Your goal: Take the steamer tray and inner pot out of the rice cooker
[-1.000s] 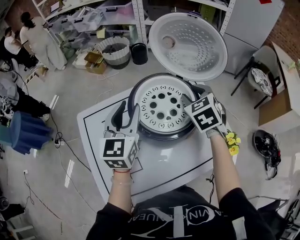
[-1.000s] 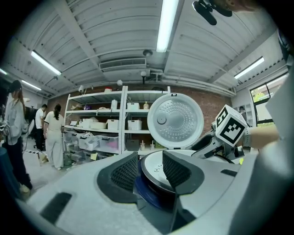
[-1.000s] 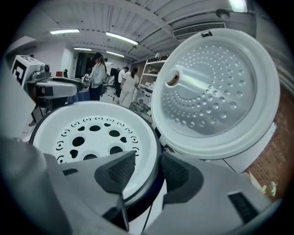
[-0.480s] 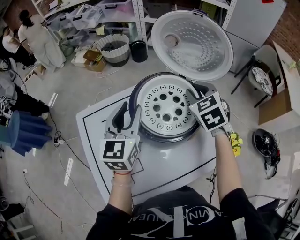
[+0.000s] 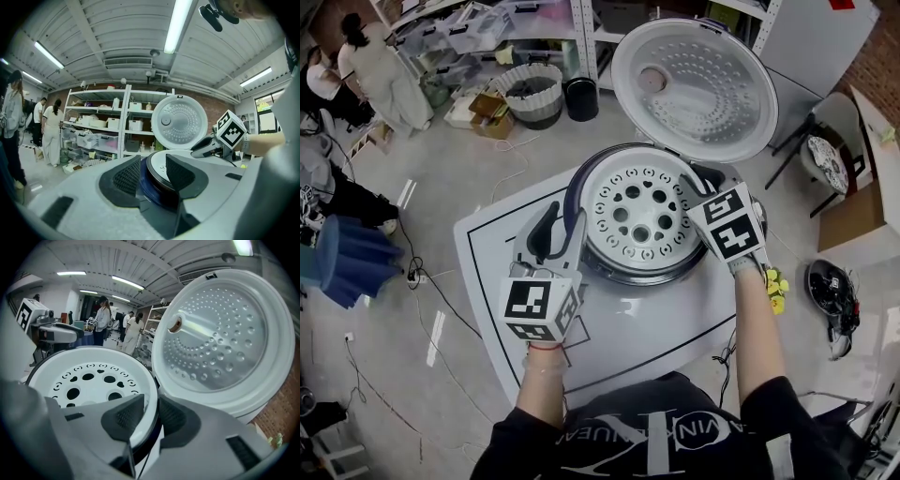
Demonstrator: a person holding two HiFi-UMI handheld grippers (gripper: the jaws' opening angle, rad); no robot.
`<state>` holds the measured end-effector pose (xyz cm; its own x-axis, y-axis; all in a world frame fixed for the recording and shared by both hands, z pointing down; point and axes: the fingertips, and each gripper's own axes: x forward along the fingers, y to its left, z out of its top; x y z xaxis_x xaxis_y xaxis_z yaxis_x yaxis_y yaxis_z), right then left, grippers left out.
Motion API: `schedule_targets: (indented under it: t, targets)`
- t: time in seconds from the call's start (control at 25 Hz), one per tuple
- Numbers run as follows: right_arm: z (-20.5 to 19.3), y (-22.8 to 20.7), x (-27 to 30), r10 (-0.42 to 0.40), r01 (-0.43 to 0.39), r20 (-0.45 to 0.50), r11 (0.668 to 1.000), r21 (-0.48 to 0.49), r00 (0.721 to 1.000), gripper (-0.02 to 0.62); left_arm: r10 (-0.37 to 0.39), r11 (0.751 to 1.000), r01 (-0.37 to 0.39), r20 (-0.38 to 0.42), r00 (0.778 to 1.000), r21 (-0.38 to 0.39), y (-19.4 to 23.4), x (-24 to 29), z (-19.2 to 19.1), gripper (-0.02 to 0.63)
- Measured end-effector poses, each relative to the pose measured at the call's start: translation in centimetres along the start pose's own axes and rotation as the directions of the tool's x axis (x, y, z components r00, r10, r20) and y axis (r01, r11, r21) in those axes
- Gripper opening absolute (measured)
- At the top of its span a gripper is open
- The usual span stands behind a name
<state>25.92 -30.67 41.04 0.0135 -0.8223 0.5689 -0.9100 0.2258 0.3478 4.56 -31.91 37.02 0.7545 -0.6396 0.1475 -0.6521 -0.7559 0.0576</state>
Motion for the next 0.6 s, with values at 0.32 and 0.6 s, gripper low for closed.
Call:
schedule_targets:
  t: [0.32,0.6]
  targets:
    - [1.2,-0.5,-0.5,0.004,-0.010,0.114,0.998,0.054,0.993,0.084,-0.035,0.999,0.034,-0.007,0.999,-0.035,-0.4,0.6,0.0,0.141]
    - [1.7,-0.2,-0.5,-0.010,0.014,0.101,0.999,-0.036,0.995,0.083,-0.091,0.995,0.093,-0.050,0.995,0.039,-1.4,1.4,0.1,0.141]
